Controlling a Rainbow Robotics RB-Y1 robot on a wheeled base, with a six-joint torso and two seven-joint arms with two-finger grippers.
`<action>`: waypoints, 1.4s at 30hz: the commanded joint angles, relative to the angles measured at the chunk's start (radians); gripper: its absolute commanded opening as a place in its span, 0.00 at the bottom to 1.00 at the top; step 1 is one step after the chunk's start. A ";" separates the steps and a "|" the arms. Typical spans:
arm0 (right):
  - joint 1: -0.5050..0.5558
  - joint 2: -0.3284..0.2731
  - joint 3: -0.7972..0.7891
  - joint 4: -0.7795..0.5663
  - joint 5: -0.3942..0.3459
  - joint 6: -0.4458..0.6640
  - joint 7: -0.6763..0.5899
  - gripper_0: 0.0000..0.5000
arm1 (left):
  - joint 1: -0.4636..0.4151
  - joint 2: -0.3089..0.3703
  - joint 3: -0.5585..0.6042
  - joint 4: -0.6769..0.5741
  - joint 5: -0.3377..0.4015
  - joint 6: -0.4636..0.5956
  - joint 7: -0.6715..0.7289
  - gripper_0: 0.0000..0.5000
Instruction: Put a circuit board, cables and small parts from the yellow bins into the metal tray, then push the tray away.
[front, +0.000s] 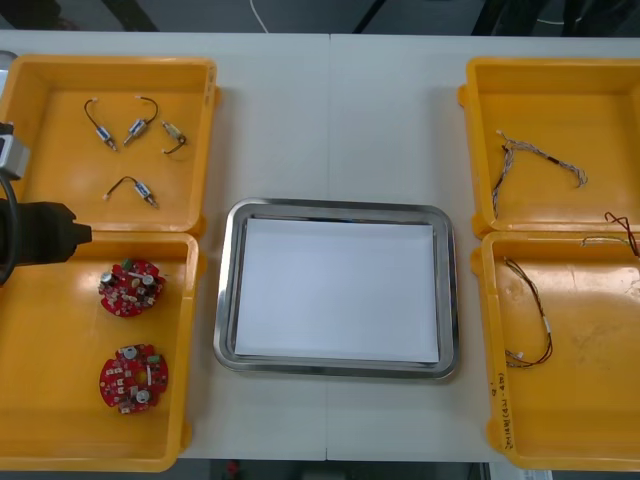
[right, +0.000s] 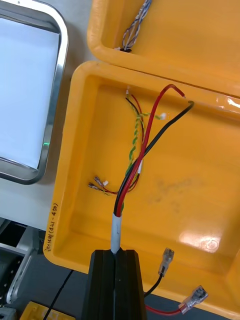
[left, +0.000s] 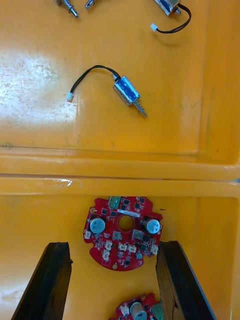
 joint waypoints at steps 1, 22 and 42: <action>-0.059 -0.044 0.057 -0.020 0.035 0.006 0.087 0.00 | 0.045 0.033 -0.036 0.019 -0.029 -0.050 -0.080 1.00; -0.110 -0.044 0.103 0.017 0.066 0.006 0.168 0.00 | 0.073 -0.022 -0.132 0.092 -0.160 -0.157 -0.095 1.00; -0.110 -0.043 0.102 0.019 0.093 0.006 0.191 0.00 | 0.073 -0.026 -0.258 0.195 -0.233 -0.317 -0.081 1.00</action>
